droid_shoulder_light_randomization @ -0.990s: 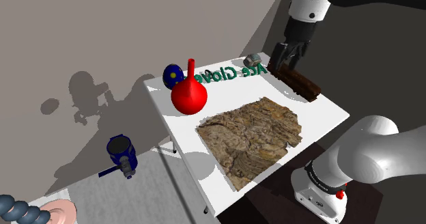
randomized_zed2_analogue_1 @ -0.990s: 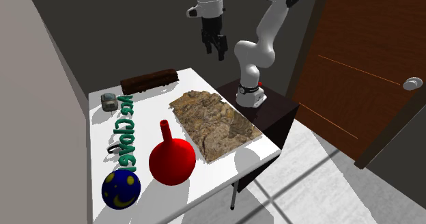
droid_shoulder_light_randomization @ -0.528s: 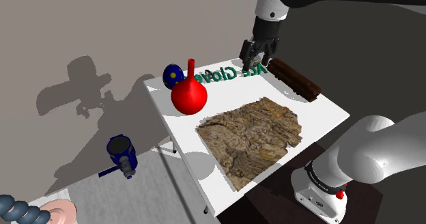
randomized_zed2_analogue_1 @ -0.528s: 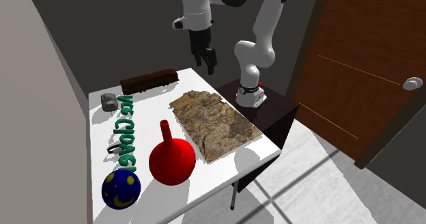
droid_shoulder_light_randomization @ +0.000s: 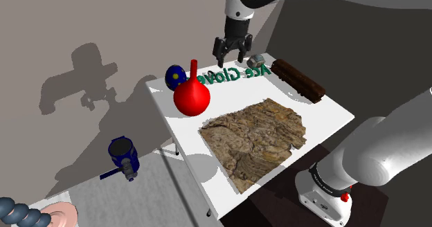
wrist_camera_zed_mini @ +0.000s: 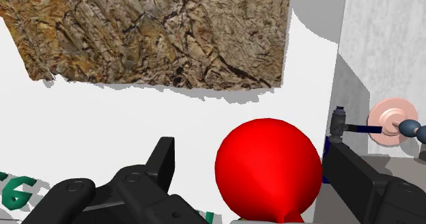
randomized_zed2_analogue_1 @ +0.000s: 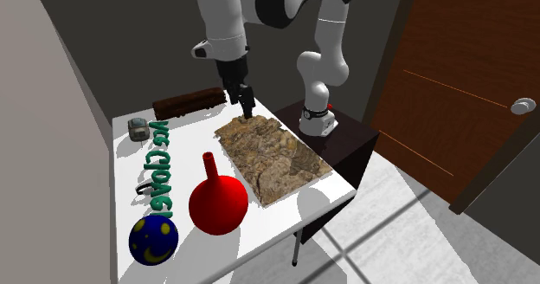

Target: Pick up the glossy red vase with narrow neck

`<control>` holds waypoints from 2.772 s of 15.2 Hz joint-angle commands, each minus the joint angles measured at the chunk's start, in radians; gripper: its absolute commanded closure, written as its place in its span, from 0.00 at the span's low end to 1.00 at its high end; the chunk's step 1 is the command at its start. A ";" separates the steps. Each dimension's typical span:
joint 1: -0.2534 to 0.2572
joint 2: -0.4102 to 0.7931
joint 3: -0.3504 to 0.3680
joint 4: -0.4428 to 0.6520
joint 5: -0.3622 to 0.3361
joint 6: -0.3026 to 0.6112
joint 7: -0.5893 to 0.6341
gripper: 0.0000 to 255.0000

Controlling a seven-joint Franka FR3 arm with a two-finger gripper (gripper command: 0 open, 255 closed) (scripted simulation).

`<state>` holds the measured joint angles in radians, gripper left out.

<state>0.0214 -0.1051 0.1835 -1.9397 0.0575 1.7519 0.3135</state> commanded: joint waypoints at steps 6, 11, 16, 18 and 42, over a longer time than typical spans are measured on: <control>0.028 0.284 0.026 0.290 -0.055 -0.002 0.079 0.00; 0.066 0.511 0.027 0.570 -0.102 -0.055 0.124 0.00; 0.068 0.528 0.025 0.539 -0.105 -0.007 0.125 0.00; 0.067 0.530 0.024 0.515 -0.105 0.019 0.125 0.00; 0.073 0.530 0.026 0.643 -0.105 -0.108 0.127 1.00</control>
<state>0.0932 0.4220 0.2098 -1.3198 -0.0467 1.6623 0.4403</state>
